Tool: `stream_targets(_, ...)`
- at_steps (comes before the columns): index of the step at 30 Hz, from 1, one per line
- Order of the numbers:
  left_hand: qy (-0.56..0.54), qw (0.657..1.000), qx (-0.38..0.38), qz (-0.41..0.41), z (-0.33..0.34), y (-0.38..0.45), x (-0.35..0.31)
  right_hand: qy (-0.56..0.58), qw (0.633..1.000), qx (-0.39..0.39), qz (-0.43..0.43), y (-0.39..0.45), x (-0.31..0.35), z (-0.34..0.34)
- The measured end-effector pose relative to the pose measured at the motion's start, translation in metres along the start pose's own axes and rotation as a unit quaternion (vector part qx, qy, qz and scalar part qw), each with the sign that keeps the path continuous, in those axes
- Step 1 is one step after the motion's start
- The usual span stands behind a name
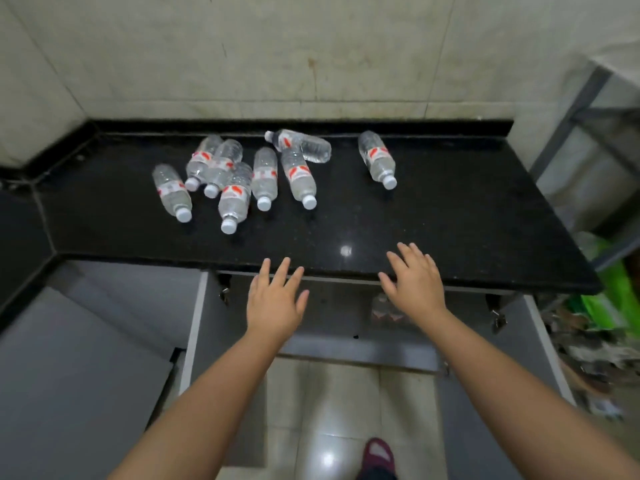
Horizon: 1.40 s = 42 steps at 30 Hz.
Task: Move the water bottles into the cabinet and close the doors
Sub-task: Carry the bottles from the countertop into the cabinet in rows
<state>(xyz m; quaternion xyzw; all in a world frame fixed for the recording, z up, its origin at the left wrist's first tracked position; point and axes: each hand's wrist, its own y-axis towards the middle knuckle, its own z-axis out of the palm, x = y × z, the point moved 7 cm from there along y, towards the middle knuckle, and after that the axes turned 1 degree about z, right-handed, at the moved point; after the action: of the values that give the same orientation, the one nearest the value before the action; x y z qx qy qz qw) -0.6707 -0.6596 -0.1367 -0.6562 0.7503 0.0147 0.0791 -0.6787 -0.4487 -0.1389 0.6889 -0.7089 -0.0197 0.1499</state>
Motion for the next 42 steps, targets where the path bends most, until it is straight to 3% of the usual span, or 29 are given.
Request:
stream_targets(2, -0.005, 1.000, -0.029, -0.001, -0.015, 0.023, 0.000, 0.011, 1.000, -0.017, 0.018, 0.026, -0.007, -0.016)
stream_targets(4, -0.009, 0.999, -0.044, -0.006, -0.024, 0.051, -0.001, 0.004, 0.999, 0.016, 0.050, 0.054, -0.019, -0.016)
stream_targets(13, -0.017, 0.999, 0.014, -0.036, -0.016, 0.212, -0.012, 0.008, 0.993, 0.089, 0.083, 0.201, -0.064, 0.041)
stream_targets(19, -0.161, 0.971, -0.030, -0.173, 0.010, 0.258, -0.011, 0.101, 0.986, 0.083, 0.108, 0.257, -0.076, 0.080)
stream_targets(24, -0.240, 0.937, -0.093, -0.234, 0.020, 0.275, -0.007, 0.154, 0.978, 0.013, 0.140, 0.276, -0.081, 0.099)
stream_targets(30, -0.292, 0.909, -0.124, -0.269, 0.024, 0.273, 0.001, 0.139, 0.981, -0.033, 0.129, 0.281, -0.080, 0.098)
stream_targets(33, -0.290, 0.914, -0.121, -0.257, 0.019, 0.261, 0.007, 0.122, 0.988, -0.027, 0.095, 0.267, -0.073, 0.093)
stream_targets(42, -0.304, 0.923, -0.108, -0.211, 0.017, 0.141, 0.027, 0.125, 0.988, -0.006, 0.094, 0.126, -0.061, 0.059)
